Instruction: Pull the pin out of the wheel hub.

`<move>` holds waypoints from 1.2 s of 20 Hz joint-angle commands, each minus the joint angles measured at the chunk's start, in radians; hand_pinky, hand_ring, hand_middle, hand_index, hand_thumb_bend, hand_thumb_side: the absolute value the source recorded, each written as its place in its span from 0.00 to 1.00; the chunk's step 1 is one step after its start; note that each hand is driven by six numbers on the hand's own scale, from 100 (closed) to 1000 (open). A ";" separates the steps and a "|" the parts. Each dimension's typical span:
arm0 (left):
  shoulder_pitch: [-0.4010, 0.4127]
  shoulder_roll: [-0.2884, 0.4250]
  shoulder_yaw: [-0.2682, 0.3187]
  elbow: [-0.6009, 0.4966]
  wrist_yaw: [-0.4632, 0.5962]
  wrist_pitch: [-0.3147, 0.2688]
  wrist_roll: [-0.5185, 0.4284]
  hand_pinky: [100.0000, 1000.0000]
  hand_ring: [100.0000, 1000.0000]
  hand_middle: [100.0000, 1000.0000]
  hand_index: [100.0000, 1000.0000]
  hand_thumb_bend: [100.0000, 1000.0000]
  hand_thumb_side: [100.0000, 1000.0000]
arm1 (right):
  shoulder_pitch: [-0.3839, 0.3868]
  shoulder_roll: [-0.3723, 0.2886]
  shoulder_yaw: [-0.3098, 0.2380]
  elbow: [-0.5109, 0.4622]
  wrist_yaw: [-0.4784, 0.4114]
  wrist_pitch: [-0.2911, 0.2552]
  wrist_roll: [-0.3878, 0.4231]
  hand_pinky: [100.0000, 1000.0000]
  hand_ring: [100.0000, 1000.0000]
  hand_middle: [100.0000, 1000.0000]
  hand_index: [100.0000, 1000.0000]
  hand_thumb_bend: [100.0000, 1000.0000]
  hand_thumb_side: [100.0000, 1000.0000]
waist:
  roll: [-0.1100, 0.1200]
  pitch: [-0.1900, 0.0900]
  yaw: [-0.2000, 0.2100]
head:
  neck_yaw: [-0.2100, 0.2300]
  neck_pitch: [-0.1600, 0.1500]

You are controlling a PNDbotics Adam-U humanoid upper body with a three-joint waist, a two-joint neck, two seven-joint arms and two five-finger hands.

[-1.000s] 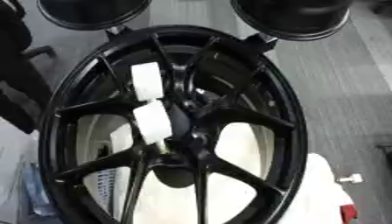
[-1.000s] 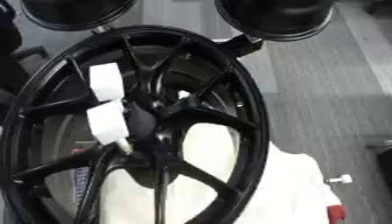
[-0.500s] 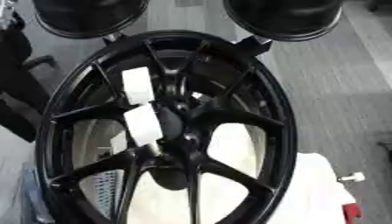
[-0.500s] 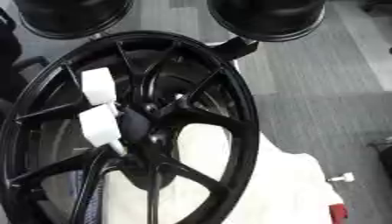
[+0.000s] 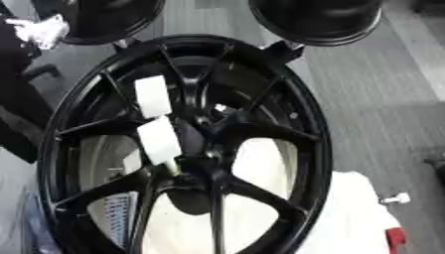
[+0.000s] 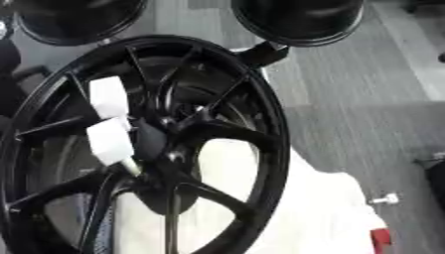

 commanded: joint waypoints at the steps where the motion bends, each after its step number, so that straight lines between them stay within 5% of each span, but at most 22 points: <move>1: -0.076 0.005 0.015 0.043 -0.097 -0.102 -0.239 0.87 0.81 0.74 0.86 0.01 0.39 | -0.007 -0.039 -0.001 -0.006 -0.005 -0.001 0.008 0.77 0.65 0.64 0.78 0.00 0.50 | 0.002 -0.025 0.000 | 0.001 -0.005; 3: -0.141 -0.035 0.035 0.082 -0.093 -0.158 -0.441 0.88 0.81 0.74 0.86 0.05 0.35 | -0.002 -0.041 -0.001 -0.005 -0.005 -0.001 0.010 0.77 0.65 0.64 0.78 0.00 0.50 | 0.005 -0.028 0.003 | -0.006 -0.004; 6: -0.189 -0.058 0.033 0.112 -0.058 -0.199 -0.565 0.89 0.82 0.76 0.87 0.12 0.30 | -0.002 -0.045 0.000 -0.005 -0.006 0.000 0.010 0.77 0.65 0.64 0.78 0.00 0.50 | 0.012 -0.028 0.003 | -0.011 -0.003; 11: -0.210 -0.073 0.012 0.122 -0.036 -0.257 -0.616 0.90 0.83 0.76 0.85 0.28 0.13 | -0.005 -0.046 0.003 -0.005 -0.009 0.002 0.015 0.77 0.65 0.64 0.78 0.00 0.50 | 0.021 -0.024 -0.001 | -0.016 -0.003; 18: -0.264 -0.139 -0.042 0.197 -0.008 -0.307 -0.662 0.88 0.83 0.75 0.85 0.29 0.01 | -0.010 -0.040 0.007 -0.005 -0.015 0.004 0.022 0.77 0.65 0.64 0.78 0.00 0.50 | 0.025 -0.026 -0.011 | -0.015 0.007; 24: -0.314 -0.204 -0.081 0.281 0.005 -0.337 -0.715 0.88 0.83 0.76 0.85 0.28 0.00 | -0.018 -0.037 0.010 -0.006 -0.018 0.003 0.023 0.77 0.65 0.64 0.78 0.00 0.50 | 0.022 -0.034 -0.018 | -0.010 0.020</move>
